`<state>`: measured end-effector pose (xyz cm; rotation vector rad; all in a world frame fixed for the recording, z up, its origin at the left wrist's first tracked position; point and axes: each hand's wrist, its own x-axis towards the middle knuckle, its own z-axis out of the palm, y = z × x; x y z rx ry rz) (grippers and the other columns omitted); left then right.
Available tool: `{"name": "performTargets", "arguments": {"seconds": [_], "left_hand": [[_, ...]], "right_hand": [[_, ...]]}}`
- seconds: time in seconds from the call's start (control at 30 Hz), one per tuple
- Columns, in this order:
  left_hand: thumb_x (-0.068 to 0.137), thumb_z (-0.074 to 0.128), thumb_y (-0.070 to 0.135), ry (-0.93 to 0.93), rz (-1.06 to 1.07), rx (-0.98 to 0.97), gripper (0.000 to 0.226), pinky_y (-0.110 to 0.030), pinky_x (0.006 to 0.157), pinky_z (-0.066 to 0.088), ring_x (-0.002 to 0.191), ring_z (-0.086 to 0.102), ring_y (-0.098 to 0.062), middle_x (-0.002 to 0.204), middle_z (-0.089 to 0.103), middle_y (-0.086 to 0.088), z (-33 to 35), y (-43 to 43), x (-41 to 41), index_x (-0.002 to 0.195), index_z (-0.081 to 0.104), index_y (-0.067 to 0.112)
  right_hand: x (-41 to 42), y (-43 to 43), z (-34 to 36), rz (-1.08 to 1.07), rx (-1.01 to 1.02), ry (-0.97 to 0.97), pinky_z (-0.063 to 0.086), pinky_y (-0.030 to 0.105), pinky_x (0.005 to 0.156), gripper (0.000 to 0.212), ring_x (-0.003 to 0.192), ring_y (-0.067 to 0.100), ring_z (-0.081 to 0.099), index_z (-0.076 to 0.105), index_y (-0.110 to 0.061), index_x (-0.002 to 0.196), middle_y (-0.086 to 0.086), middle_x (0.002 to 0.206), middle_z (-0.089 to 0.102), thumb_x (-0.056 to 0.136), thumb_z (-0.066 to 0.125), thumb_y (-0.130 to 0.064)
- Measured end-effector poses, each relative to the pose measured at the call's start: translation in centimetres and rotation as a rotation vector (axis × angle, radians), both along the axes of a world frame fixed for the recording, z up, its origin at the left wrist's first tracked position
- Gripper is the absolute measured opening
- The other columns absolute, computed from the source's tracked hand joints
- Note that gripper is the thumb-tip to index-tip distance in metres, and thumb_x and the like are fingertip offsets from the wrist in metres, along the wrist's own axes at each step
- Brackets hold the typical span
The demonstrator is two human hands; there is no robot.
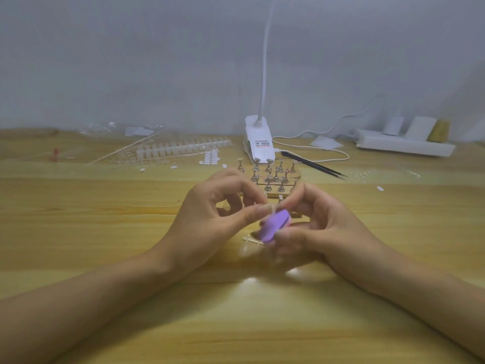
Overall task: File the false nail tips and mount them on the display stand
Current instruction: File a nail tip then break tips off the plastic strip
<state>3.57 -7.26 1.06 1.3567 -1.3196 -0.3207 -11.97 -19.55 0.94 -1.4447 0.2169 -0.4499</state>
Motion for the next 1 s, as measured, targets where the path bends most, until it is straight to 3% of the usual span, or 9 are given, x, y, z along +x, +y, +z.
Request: {"name": "performTargets", "arguments": {"seconds": [0.17,0.27,0.37,0.5,0.6,0.7,0.8,0.93,1.0], "left_hand": [[0.077,0.075,0.031,-0.006,0.003,-0.003,0.007,-0.023,0.06,0.047,0.07,0.055,-0.016,0.086,0.06,0.002,-0.02,0.07,-0.02,0.073,0.07,0.031],[0.078,0.075,0.03,-0.023,0.001,0.001,0.007,-0.021,0.059,0.047,0.07,0.055,-0.016,0.086,0.06,0.003,-0.05,0.09,-0.1,0.073,0.07,0.03],[0.078,0.076,0.03,-0.012,0.011,-0.004,0.007,-0.022,0.059,0.047,0.07,0.054,-0.017,0.086,0.06,0.003,-0.1,0.05,-0.02,0.073,0.07,0.03],[0.077,0.075,0.03,-0.018,0.009,-0.004,0.008,-0.024,0.058,0.046,0.07,0.055,-0.018,0.086,0.06,0.003,-0.02,0.06,-0.1,0.072,0.069,0.031],[0.078,0.075,0.03,-0.021,0.002,-0.01,0.009,-0.022,0.058,0.045,0.07,0.055,-0.02,0.086,0.06,0.003,0.04,0.07,-0.13,0.072,0.069,0.032],[0.078,0.075,0.03,-0.032,0.007,-0.008,0.009,-0.026,0.057,0.046,0.071,0.056,-0.022,0.086,0.06,0.002,0.1,0.12,-0.14,0.072,0.068,0.031],[0.078,0.075,0.031,-0.033,0.0,-0.016,0.008,-0.025,0.057,0.045,0.07,0.056,-0.024,0.086,0.06,0.0,0.14,0.11,-0.1,0.073,0.069,0.03],[0.078,0.075,0.027,-0.04,-0.009,-0.015,0.008,-0.035,0.056,0.047,0.069,0.055,-0.027,0.086,0.059,-0.002,0.08,0.13,-0.14,0.073,0.069,0.029],[0.078,0.075,0.027,-0.04,-0.008,-0.014,0.008,-0.033,0.056,0.047,0.069,0.054,-0.027,0.086,0.059,-0.001,0.06,0.14,-0.12,0.073,0.069,0.028]], "right_hand": [[-0.02,-0.12,-0.05,-0.102,0.063,-0.031,0.059,0.026,0.063,0.033,0.08,0.024,0.075,0.058,-0.011,0.09,0.009,0.098,0.07,0.067,0.082,-0.007],[0.05,0.03,0.04,0.001,0.041,-0.029,0.059,0.028,0.062,0.034,0.078,0.026,0.075,0.055,-0.008,0.093,0.013,0.101,0.071,0.071,0.08,-0.004],[-0.04,-0.16,0.02,-0.111,0.112,-0.021,0.059,0.025,0.064,0.03,0.081,0.021,0.075,0.055,-0.009,0.093,0.012,0.099,0.069,0.071,0.075,-0.005],[0.04,0.15,0.08,0.018,0.042,0.002,0.061,0.031,0.066,0.031,0.087,0.031,0.075,0.055,-0.007,0.094,0.019,0.107,0.069,0.073,0.077,-0.003],[-0.05,-0.13,0.12,-0.096,0.117,-0.009,0.059,0.025,0.063,0.03,0.082,0.025,0.075,0.056,-0.009,0.093,0.012,0.099,0.069,0.071,0.075,-0.005],[-0.04,0.17,0.05,0.052,0.035,-0.009,0.06,0.03,0.063,0.029,0.085,0.034,0.074,0.057,-0.011,0.093,0.015,0.104,0.071,0.075,0.078,-0.003],[0.02,0.04,-0.03,-0.084,0.081,-0.043,0.059,0.025,0.064,0.033,0.083,0.023,0.075,0.057,-0.01,0.092,0.01,0.1,0.07,0.067,0.079,-0.008],[0.05,-0.01,-0.15,0.029,0.047,-0.037,0.059,0.027,0.063,0.03,0.08,0.026,0.075,0.056,-0.01,0.093,0.014,0.102,0.07,0.074,0.077,0.0],[0.06,-0.1,-0.14,-0.051,0.076,-0.047,0.059,0.026,0.064,0.03,0.08,0.024,0.074,0.057,-0.011,0.091,0.012,0.1,0.07,0.071,0.077,-0.003]]}}
